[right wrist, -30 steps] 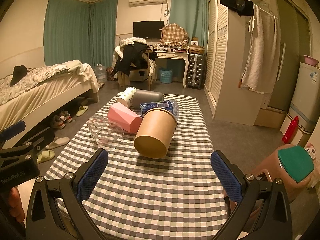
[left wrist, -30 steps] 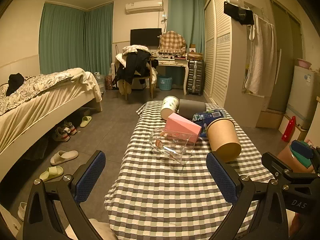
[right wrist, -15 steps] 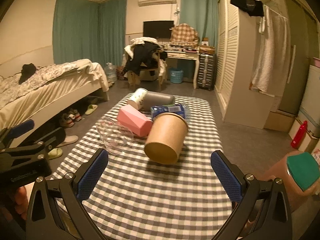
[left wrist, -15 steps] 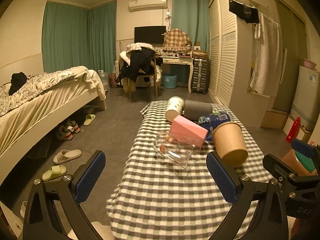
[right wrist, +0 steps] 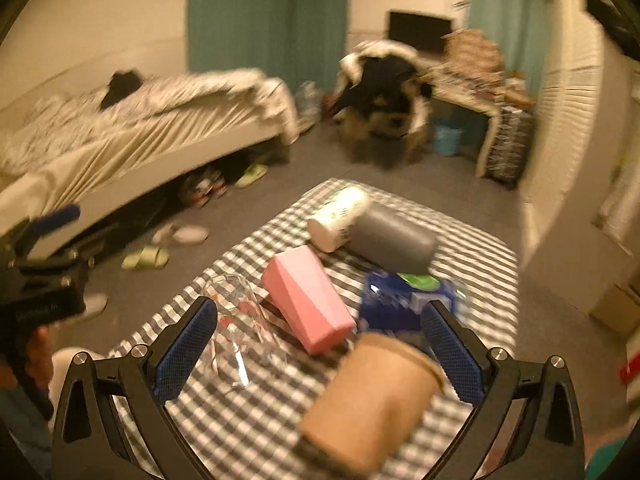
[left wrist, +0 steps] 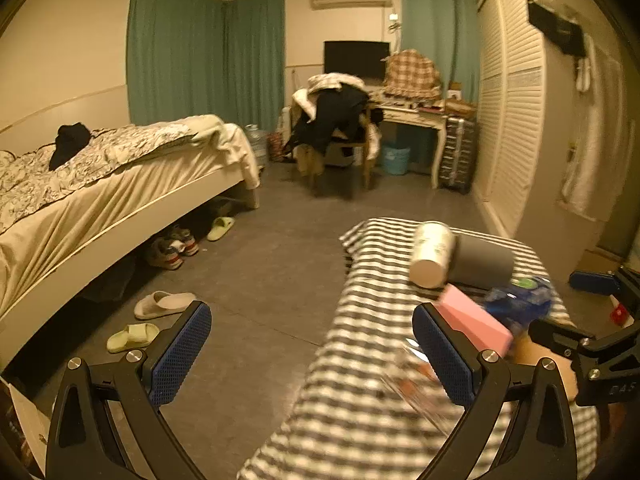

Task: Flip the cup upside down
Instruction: 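Reach the right tool to the pink hexagonal cup and close on it, then lift the pink cup with the right tool and turn it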

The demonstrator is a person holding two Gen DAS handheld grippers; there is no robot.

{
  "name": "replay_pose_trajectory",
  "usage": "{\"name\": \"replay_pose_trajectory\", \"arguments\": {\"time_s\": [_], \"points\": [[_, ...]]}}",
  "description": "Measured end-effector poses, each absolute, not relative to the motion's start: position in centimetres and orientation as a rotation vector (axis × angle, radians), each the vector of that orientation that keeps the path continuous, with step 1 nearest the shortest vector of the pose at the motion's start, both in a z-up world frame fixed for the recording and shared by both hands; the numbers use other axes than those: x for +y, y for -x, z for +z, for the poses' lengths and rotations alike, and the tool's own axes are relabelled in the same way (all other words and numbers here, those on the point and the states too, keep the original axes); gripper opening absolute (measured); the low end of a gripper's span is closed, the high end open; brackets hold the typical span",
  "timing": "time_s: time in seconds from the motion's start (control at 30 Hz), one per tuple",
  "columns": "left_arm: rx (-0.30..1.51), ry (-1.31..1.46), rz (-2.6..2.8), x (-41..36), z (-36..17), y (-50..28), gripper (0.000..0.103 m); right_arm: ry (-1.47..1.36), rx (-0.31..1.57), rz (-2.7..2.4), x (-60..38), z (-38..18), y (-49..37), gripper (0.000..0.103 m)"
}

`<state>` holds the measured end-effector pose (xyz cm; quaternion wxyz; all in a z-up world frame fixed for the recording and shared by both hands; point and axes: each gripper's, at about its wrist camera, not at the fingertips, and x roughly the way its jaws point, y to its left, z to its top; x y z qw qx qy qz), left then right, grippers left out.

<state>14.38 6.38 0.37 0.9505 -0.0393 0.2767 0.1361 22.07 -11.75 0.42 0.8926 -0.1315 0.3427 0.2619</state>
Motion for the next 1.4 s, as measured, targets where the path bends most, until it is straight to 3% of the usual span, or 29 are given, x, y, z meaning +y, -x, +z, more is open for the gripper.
{"name": "replay_pose_trajectory", "arguments": {"time_s": [0.3,0.37,0.73,0.87,1.03,1.4], "points": [[0.639,0.107,0.347,8.9,-3.6,-19.3,0.103,0.436,0.913,0.663,-6.5,-5.4,-30.5,0.087],[0.656,0.120,0.351,9.4,-4.4,-19.8,0.103,0.427,0.964,0.697,-5.9,-6.1,-31.3,0.076],[0.698,0.101,0.300,9.3,-6.2,-20.5,0.103,0.498,1.126,0.691,-3.1,-8.7,-33.4,0.075],[0.696,0.110,0.286,9.2,-6.0,-20.3,0.103,0.506,1.153,0.661,-2.6,-9.5,-33.9,0.062],[0.672,0.119,0.281,9.4,-4.8,-18.7,0.103,0.403,1.112,0.589,-4.1,-7.3,-33.2,0.061],[0.566,0.095,0.212,7.6,0.3,-11.3,0.103,0.309,0.908,0.413,-8.7,4.7,-21.7,0.061]]}}
